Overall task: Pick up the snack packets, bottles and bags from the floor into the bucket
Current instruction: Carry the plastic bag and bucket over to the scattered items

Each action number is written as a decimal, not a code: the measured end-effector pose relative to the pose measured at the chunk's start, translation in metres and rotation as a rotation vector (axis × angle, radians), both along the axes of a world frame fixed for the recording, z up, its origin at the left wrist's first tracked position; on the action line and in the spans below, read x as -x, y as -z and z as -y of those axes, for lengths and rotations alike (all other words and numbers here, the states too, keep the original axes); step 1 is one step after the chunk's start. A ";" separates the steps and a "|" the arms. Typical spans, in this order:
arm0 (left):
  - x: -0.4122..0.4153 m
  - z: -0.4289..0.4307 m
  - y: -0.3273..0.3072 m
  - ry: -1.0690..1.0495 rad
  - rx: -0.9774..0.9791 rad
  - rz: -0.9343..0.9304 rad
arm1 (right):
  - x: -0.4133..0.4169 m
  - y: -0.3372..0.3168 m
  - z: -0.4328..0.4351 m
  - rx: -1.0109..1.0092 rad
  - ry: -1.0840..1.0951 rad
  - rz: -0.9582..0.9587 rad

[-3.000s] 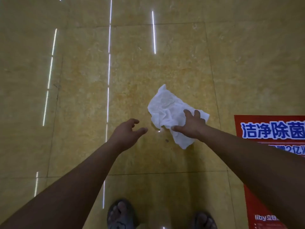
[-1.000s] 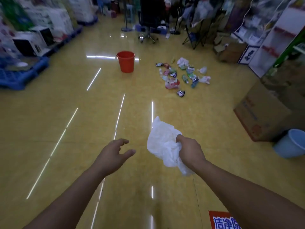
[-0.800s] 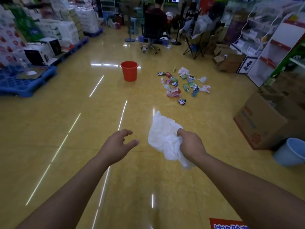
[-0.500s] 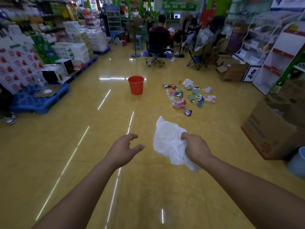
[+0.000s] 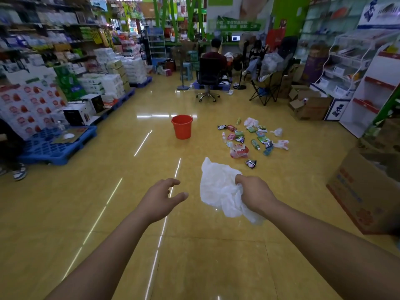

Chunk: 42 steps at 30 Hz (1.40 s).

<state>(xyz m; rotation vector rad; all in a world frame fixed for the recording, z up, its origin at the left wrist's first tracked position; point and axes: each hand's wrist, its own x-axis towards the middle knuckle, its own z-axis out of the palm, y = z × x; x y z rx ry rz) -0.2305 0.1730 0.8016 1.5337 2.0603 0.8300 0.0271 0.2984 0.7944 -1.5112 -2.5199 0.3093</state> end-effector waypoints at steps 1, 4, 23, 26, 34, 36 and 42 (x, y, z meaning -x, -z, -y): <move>0.001 -0.012 -0.003 -0.002 0.006 -0.002 | 0.002 -0.004 -0.015 -0.003 0.000 -0.003; 0.003 -0.050 -0.013 -0.017 0.010 -0.021 | 0.006 -0.016 -0.061 -0.011 -0.001 -0.003; -0.012 -0.238 -0.032 -0.006 -0.004 -0.035 | -0.002 -0.022 -0.246 -0.024 0.005 -0.033; -0.005 -0.265 -0.031 0.000 -0.006 -0.027 | 0.005 -0.019 -0.269 -0.011 0.007 -0.046; 0.036 -0.369 -0.015 0.022 -0.013 0.002 | 0.045 -0.008 -0.366 -0.008 0.024 0.012; 0.054 -0.404 -0.013 0.034 -0.012 -0.002 | 0.061 -0.004 -0.399 0.007 0.035 0.006; 0.113 -0.514 -0.020 0.074 -0.001 -0.023 | 0.117 -0.009 -0.503 0.030 0.085 -0.029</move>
